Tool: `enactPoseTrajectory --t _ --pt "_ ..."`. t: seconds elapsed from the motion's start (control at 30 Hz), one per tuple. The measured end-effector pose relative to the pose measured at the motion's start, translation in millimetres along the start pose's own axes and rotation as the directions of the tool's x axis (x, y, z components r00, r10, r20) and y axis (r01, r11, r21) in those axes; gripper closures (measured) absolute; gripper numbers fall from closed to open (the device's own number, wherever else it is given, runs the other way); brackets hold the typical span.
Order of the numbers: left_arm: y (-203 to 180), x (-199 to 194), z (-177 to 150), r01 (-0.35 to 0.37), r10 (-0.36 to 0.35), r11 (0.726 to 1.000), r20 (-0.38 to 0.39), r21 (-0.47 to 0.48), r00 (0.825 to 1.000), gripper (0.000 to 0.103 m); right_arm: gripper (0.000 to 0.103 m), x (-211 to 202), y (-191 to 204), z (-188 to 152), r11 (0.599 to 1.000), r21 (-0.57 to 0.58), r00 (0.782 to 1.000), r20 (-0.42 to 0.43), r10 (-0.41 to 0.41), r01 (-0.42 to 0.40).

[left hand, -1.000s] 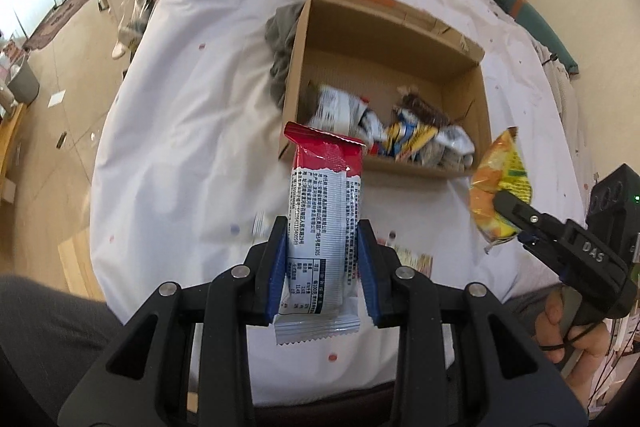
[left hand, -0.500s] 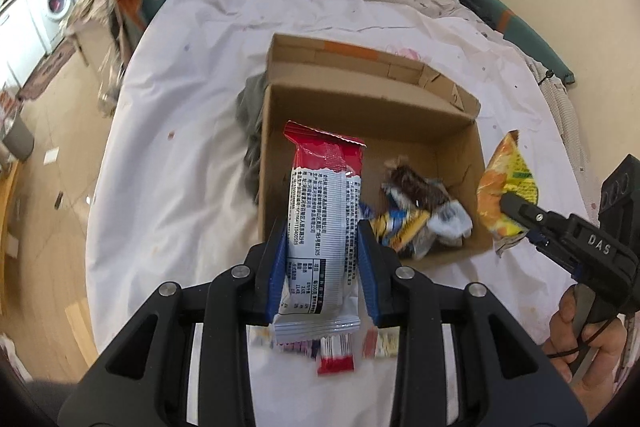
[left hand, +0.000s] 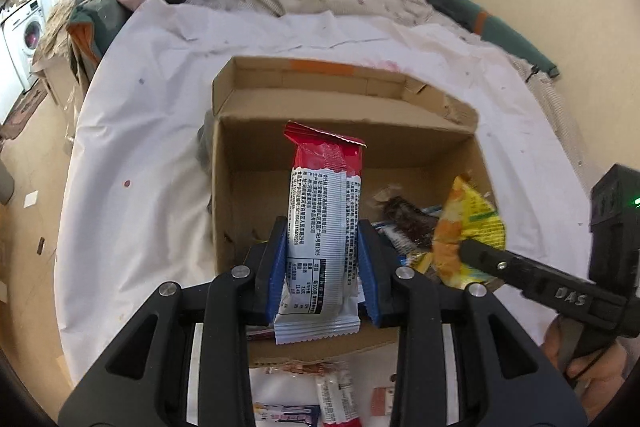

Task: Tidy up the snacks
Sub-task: 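Lower the white bar and yellow chip bag into the box and open both tools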

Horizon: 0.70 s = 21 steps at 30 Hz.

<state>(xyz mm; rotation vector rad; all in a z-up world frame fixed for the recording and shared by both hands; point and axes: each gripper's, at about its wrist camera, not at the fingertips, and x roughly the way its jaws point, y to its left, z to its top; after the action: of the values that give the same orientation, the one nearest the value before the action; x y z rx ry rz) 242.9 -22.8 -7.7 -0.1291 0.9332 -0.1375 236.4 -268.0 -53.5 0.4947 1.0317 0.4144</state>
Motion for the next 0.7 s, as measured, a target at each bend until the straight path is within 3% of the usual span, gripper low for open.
enactPoseTrajectory --t 0.13,0.23,0.7 --pt "3 8 0 0.009 -0.009 1.0 -0.023 -0.03 1.0 0.074 0.06 0 2 2 1.0 0.003 1.0 0.019 -0.001 0.001" --pt "3 10 -2 -0.03 0.03 0.999 -0.011 -0.024 0.999 0.074 0.06 -1 0 2 1.0 0.007 0.999 0.03 -0.025 0.025" --pt "-1 12 -7 -0.013 0.013 1.0 0.001 -0.014 1.0 0.074 0.059 -1 -1 1 0.999 0.01 0.998 0.039 -0.04 0.04"
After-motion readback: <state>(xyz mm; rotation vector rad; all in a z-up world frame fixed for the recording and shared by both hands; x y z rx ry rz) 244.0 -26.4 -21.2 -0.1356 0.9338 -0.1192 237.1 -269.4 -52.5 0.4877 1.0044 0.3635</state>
